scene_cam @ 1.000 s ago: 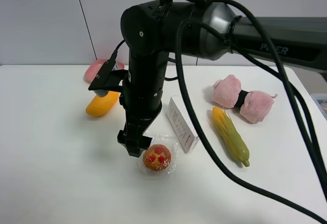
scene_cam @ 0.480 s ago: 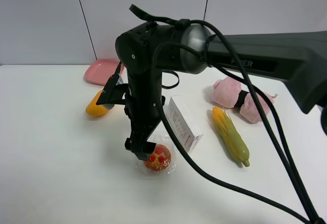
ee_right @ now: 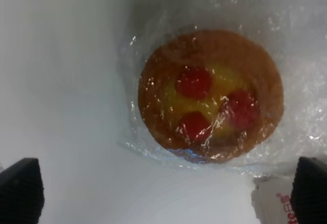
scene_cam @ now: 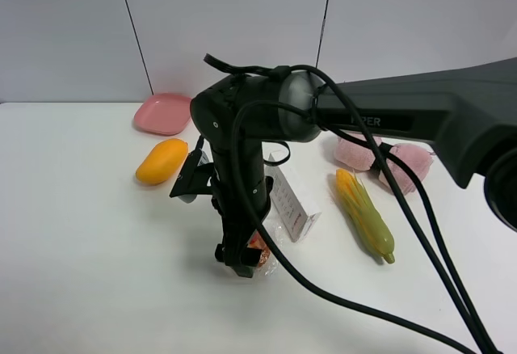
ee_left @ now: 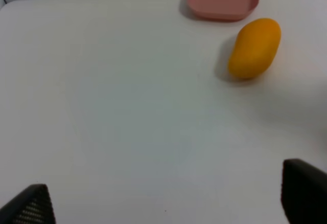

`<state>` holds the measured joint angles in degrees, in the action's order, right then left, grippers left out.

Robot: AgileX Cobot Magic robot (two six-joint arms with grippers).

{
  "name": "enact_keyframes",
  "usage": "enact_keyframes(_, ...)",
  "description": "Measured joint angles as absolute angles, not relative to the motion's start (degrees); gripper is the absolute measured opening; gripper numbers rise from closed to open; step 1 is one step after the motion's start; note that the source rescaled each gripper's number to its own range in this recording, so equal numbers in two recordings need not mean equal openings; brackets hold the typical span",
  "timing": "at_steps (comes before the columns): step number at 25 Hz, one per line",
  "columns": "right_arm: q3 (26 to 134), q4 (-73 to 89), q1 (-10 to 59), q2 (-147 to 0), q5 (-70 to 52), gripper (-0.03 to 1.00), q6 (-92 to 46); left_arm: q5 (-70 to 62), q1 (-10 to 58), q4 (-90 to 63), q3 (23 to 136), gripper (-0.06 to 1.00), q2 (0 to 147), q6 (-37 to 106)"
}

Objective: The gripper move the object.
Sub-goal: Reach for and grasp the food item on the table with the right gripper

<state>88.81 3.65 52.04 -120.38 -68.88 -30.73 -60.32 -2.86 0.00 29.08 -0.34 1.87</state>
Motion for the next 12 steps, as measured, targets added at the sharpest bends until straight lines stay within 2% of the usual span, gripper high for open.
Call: enact_keyframes(12, 88.5, 3.1, 52.0, -121.1, -63.9, 0.94, -30.8, -60.3, -2.9, 0.0, 29.1, 1.0, -0.3, 1.9)
